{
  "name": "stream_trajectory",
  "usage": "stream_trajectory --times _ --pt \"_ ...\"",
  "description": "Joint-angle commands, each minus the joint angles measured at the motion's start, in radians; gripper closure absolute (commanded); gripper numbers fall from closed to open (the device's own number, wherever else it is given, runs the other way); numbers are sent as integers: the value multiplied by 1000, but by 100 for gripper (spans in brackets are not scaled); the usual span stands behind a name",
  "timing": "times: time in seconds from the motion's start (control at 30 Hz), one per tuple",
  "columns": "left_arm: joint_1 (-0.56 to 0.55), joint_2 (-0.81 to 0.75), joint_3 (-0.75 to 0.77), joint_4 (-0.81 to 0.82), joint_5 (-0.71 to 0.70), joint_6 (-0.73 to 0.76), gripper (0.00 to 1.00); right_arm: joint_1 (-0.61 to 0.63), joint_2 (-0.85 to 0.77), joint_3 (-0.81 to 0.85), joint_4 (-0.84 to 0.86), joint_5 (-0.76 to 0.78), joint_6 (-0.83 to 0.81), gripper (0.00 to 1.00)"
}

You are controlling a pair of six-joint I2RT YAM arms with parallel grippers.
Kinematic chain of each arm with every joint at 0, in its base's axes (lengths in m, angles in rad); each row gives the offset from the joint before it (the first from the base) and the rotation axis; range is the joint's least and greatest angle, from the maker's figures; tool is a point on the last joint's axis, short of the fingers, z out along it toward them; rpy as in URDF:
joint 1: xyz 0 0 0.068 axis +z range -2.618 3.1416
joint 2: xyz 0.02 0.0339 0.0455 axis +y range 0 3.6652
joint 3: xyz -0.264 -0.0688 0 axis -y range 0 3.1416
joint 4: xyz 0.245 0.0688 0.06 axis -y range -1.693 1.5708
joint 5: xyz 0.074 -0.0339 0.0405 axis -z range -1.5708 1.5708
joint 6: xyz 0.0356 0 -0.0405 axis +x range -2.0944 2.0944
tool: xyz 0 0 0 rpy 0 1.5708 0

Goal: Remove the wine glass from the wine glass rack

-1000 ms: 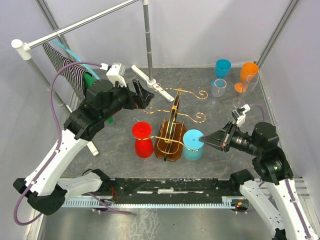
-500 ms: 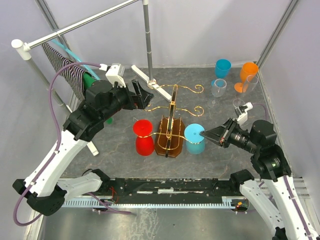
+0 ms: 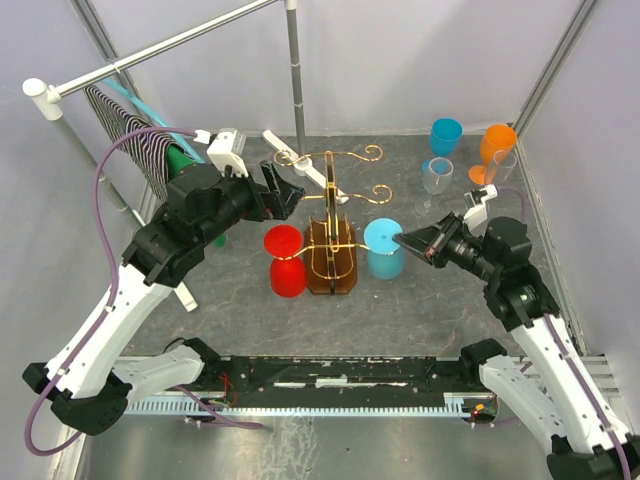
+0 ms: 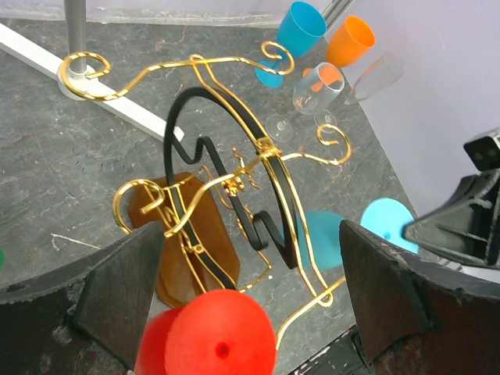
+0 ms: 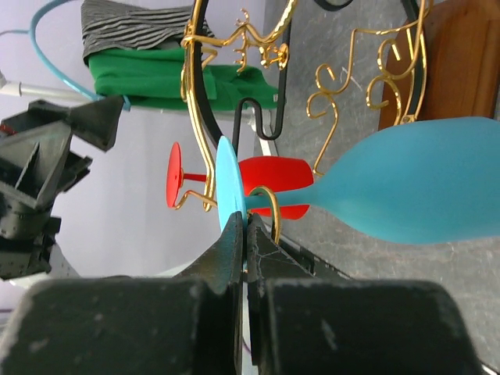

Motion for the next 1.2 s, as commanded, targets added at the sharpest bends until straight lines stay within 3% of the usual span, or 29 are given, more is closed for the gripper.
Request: stream_trajectory --times 0.0,0.33,1.03,1.17 --pt "2 -15 -4 42 -4 2 1 -3 54 -30 195 96 -21 100" --pt "2 -13 -1 32 -16 12 1 -4 -67 -46 138 239 0 99" --pt "3 -8 -20 50 2 2 1 -1 -100 -47 124 7 164 99" --pt "3 -10 -17 40 -4 6 0 0 -140 -20 -6 58 99 99"
